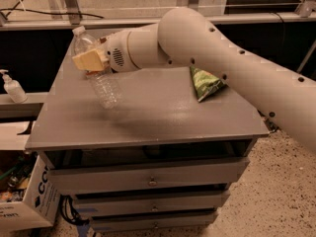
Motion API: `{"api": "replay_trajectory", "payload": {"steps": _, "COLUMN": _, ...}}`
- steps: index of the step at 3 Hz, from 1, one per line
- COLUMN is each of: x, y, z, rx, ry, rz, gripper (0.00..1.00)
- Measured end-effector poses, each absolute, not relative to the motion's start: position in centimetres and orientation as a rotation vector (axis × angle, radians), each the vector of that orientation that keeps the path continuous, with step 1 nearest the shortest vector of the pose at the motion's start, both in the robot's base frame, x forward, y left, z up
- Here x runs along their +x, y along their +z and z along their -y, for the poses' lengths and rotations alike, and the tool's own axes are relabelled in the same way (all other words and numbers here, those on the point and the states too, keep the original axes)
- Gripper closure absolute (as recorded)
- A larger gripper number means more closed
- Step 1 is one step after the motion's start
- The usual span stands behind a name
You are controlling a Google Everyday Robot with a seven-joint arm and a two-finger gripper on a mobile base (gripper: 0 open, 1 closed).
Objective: Place water bottle upright
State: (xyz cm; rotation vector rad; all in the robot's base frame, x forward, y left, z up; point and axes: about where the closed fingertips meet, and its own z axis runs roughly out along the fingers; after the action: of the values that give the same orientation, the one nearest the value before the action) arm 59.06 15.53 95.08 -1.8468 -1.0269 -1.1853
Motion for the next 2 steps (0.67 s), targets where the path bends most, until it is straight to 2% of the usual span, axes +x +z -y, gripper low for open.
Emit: {"api": "replay_trajectory", "payload": {"steps": 2, "x": 59.48, "y": 94.67, "z": -14.34, "rx": -1.673, "ry": -1.328, "rz": 0.997, "gripper": 1.00}}
